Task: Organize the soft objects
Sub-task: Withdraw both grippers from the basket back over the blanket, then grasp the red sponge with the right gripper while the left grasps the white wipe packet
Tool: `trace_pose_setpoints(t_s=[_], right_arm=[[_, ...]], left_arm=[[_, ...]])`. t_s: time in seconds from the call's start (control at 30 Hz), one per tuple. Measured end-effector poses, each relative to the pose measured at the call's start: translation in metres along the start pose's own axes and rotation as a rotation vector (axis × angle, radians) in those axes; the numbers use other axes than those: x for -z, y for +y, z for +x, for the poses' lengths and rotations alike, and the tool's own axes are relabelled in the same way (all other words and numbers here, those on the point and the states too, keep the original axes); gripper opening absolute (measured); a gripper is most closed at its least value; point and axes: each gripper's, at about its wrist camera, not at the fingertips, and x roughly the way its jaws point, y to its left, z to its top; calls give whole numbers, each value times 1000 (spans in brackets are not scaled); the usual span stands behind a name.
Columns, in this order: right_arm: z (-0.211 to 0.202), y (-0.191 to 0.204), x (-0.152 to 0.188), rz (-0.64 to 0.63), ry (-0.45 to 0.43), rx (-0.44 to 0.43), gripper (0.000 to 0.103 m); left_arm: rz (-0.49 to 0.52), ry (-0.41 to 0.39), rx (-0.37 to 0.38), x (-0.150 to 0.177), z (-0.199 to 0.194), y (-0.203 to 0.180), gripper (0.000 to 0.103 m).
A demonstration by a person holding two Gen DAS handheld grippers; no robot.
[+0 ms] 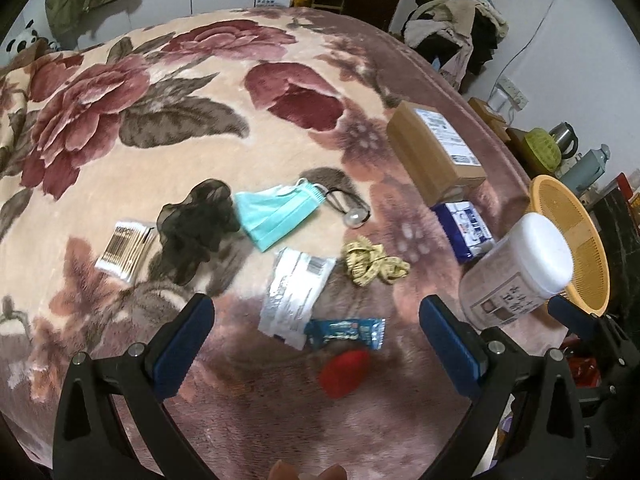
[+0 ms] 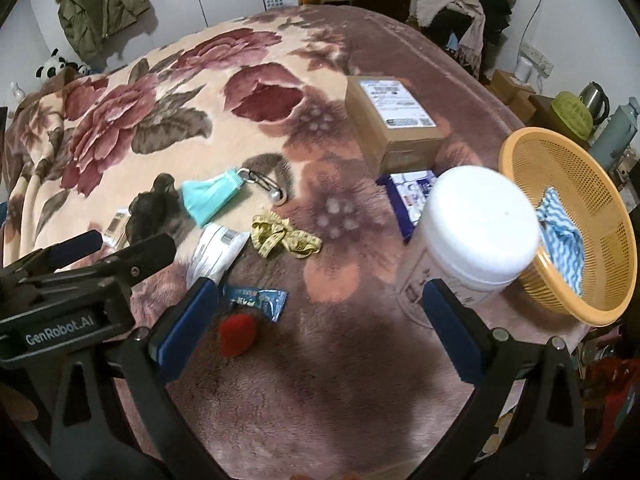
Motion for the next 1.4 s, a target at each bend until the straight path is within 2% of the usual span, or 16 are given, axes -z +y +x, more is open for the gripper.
trace_pose_setpoints(t_s=[0.6, 1.07, 1.4], right_arm=[[31, 28, 8, -35, 63, -17, 103], [44, 44, 20, -52, 92, -29, 103], [63, 48, 31, -57, 130, -42, 103]], left_arm=[[-52, 43, -37, 10, 23, 43, 103], [-79, 62, -67, 26, 24, 75, 103], [-128, 107, -83, 41, 41, 102, 103]])
